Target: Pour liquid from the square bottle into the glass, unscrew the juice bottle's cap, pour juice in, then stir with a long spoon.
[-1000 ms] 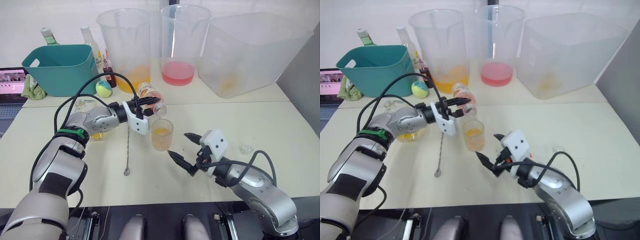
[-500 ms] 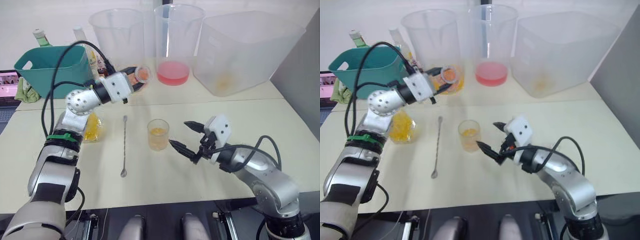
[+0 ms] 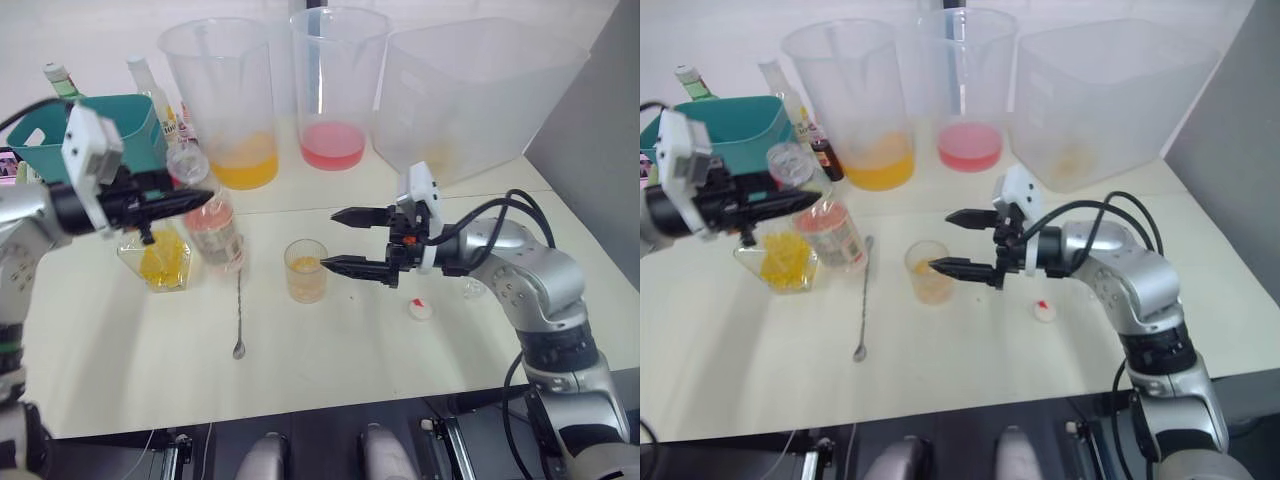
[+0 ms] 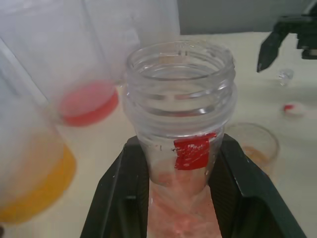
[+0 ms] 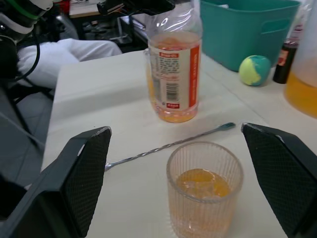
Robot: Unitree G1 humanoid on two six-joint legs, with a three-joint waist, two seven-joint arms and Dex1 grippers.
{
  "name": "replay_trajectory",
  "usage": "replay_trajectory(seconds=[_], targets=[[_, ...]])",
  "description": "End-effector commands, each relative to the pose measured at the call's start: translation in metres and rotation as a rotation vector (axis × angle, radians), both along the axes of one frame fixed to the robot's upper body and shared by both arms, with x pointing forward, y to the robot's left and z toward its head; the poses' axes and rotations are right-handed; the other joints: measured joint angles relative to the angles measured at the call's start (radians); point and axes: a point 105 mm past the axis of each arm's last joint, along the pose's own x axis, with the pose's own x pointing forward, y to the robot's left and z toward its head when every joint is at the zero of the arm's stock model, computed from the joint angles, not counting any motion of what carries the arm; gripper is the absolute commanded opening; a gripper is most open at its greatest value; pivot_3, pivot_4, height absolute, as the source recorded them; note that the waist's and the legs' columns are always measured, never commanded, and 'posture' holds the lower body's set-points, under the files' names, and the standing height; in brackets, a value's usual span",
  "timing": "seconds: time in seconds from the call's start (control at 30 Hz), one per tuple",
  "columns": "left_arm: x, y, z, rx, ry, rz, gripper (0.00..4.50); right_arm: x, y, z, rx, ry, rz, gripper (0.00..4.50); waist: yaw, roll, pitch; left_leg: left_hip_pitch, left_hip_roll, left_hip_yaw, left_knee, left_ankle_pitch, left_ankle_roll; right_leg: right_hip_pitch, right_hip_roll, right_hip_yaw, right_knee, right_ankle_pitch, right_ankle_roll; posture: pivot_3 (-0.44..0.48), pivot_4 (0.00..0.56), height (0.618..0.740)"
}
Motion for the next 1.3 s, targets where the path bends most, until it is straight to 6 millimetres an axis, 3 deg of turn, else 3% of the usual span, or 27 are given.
replay_trajectory(seconds=[0.03,0.1,0.27,0.43,0.63,0.73,0.97,1.07,1.3], targets=[[-0.034,0.012,0.033,-0.062,-0.091,0.035,1.24,-0.006,0.006,0.009,-0.008,-0.053,0.098,4.45,0.004,0.000,0.000,0.000,0.000,0.000,0.000,0.000,0.000,0.000,0.000,0.000,0.000,0.000,0.000,0.000,0.150,0.729],[-0.044,0.020,0.029,-0.083,-0.068,0.069,1.24,-0.008,0.008,0.009,-0.013,-0.053,0.125,4.45,0.009,0.000,0.000,0.000,0.000,0.000,0.000,0.000,0.000,-0.001,0.000,0.001,0.000,0.000,0.000,0.000,0.150,0.729],[-0.066,0.069,0.012,-0.041,-0.014,0.275,1.24,-0.016,0.010,0.007,-0.010,-0.053,0.199,4.45,0.021,0.000,0.000,0.001,0.002,0.007,-0.001,0.000,0.000,-0.005,-0.001,0.003,0.000,0.000,-0.001,0.000,0.150,0.729],[-0.077,0.099,0.006,-0.008,0.019,0.381,1.24,-0.023,0.008,0.004,0.003,-0.050,0.214,4.45,0.040,0.000,0.000,-0.002,0.002,0.009,-0.001,0.000,-0.001,-0.011,-0.002,0.002,0.000,0.001,-0.001,0.000,0.150,0.729],[-0.055,0.146,0.016,-0.027,-0.043,0.552,1.24,-0.038,0.006,-0.004,0.011,-0.041,0.211,4.45,0.060,-0.001,0.000,-0.002,0.003,0.011,-0.001,-0.001,-0.002,-0.012,-0.002,0.002,-0.001,0.002,-0.003,0.000,0.150,0.729],[-0.038,0.150,0.018,-0.090,-0.038,0.552,1.24,-0.045,0.006,-0.008,0.011,-0.034,0.206,4.45,0.070,-0.002,0.000,-0.001,0.003,0.012,-0.001,-0.001,-0.002,-0.011,-0.002,0.001,0.000,0.002,-0.004,0.000,0.150,0.729],[0.006,0.151,0.004,-0.104,-0.025,0.560,1.24,-0.053,0.005,-0.011,0.026,-0.027,0.161,4.45,0.072,-0.004,0.000,-0.002,0.002,0.015,0.000,-0.001,-0.002,-0.013,-0.003,0.001,0.002,0.002,-0.004,0.000,0.150,0.729],[0.021,0.154,-0.012,-0.079,-0.002,0.578,1.24,-0.054,0.005,-0.011,0.032,-0.028,0.137,4.45,0.067,-0.004,0.000,-0.002,0.002,0.016,0.000,-0.001,-0.002,-0.013,-0.003,0.000,0.003,0.002,-0.004,0.000,0.150,0.729],[0.033,0.155,-0.036,-0.085,0.060,0.575,1.24,-0.054,0.002,-0.007,0.040,-0.027,0.085,4.45,0.049,-0.004,0.000,-0.003,0.002,0.015,0.000,-0.001,-0.002,-0.013,-0.003,-0.001,0.005,0.002,-0.004,0.000,0.150,0.729]])
